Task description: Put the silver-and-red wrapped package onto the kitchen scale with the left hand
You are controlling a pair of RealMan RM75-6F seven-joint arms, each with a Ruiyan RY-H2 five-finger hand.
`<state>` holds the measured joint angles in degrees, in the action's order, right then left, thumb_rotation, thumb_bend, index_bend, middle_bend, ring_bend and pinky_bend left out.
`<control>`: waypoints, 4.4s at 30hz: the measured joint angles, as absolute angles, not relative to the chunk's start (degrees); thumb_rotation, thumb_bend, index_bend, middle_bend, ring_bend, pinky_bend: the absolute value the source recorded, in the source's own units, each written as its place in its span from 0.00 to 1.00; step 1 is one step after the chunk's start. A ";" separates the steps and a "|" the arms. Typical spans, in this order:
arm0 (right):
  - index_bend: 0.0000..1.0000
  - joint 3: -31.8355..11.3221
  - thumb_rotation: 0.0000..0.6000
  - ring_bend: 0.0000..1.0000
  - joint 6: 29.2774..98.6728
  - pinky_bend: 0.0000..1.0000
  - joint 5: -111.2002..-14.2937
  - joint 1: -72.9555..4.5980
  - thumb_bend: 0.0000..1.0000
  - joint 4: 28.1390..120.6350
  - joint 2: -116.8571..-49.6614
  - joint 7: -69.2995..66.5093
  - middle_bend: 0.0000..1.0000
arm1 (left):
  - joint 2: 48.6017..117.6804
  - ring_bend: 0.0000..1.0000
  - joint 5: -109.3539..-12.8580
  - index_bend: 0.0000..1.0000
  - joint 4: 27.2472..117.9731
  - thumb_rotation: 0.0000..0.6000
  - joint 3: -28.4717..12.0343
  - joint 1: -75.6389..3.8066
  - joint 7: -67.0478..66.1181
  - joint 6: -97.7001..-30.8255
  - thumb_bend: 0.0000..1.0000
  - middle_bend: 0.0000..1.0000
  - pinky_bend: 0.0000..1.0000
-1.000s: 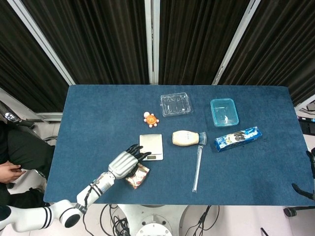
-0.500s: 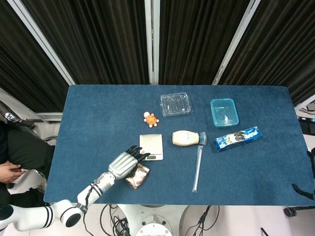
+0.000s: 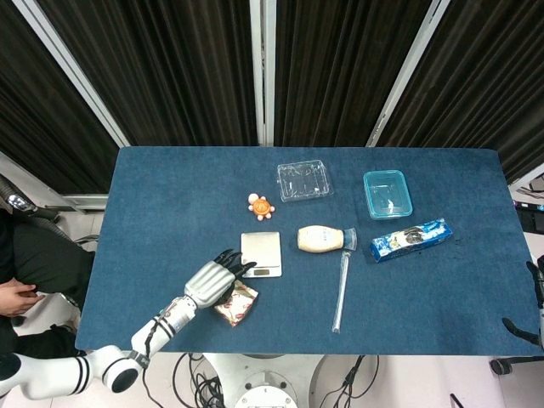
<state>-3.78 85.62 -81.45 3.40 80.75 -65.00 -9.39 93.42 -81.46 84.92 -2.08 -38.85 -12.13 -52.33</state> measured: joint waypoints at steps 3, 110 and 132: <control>0.00 -3.81 1.00 0.00 85.81 0.00 -81.41 3.50 0.02 80.64 -65.09 -9.42 0.00 | 93.32 0.00 -81.05 0.06 85.21 1.00 -1.91 -38.91 -12.51 -52.10 0.77 0.26 0.00; 0.00 -4.23 1.00 0.00 86.36 0.00 -80.96 3.50 0.03 84.35 -63.53 -5.62 0.00 | 87.11 0.00 -93.60 0.08 81.26 1.00 4.72 -35.13 -12.03 -57.69 0.18 0.19 0.00; 0.00 -3.94 1.00 0.00 85.40 0.00 -80.60 3.41 0.03 83.24 -63.99 -6.44 0.00 | 89.11 0.29 -90.10 0.57 81.95 1.00 -1.15 -33.75 -10.77 -63.56 0.30 0.63 0.23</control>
